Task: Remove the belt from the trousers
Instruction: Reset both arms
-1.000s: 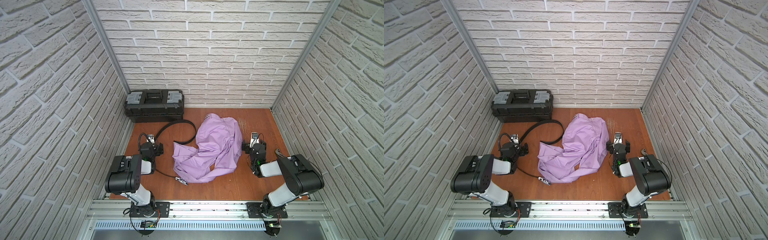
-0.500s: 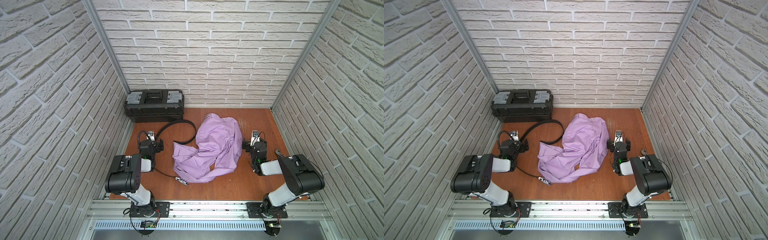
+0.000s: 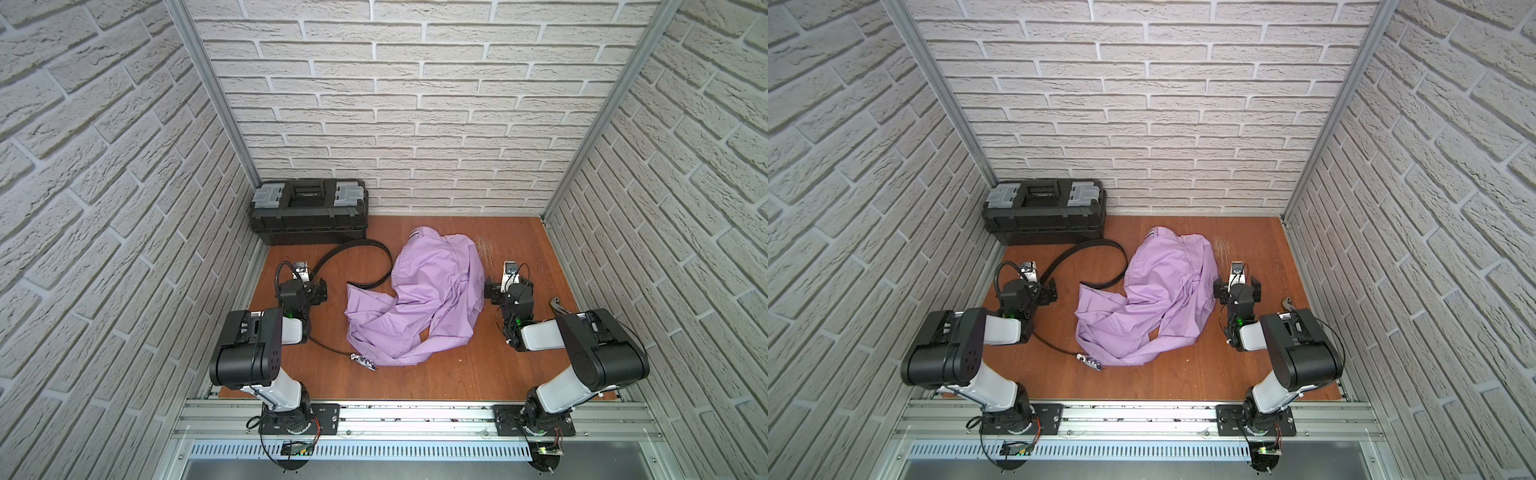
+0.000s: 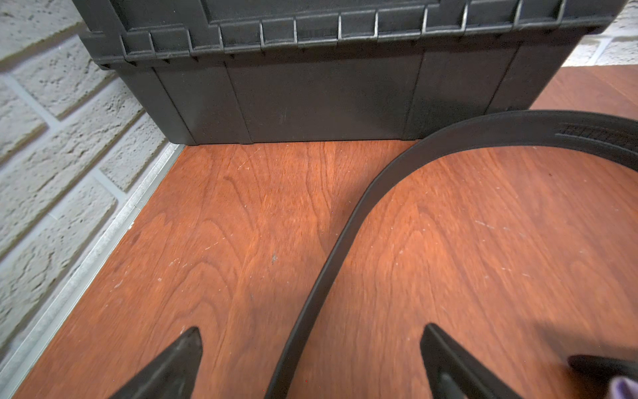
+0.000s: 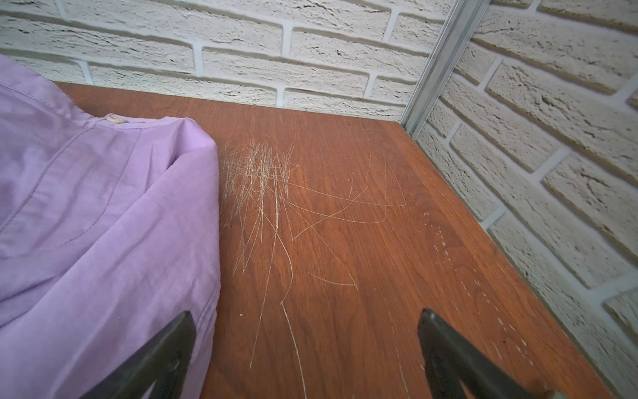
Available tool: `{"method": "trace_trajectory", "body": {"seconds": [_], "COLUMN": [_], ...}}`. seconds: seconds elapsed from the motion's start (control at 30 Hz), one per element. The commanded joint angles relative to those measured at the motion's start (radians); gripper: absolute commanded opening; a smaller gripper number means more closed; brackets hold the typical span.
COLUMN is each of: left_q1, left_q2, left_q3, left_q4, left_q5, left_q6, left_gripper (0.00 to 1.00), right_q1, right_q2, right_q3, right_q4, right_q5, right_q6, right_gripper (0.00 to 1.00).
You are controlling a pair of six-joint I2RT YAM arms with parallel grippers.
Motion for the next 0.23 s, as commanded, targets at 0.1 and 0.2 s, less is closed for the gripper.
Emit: {"method": "trace_trajectory", "body": {"seconds": [0.1, 0.2], "left_q1": [0.007, 0.005], "left_q2": [-0.007, -0.007], "left_q3": [0.009, 0.009], "left_q4": [0.053, 0.053], "left_q5": [0.012, 0.013], "left_q6": [-0.016, -0.015], "left_gripper": [0.98, 0.98], "right_q1": [-0.009, -0.009], "right_q2": [-0.020, -0.021], "right_q3": [0.008, 0.006], "right_q4": [0.018, 0.023], "right_q5": [-0.012, -0.012], "right_q6": [0.017, 0.016], "right_gripper": [0.99, 0.99]}}
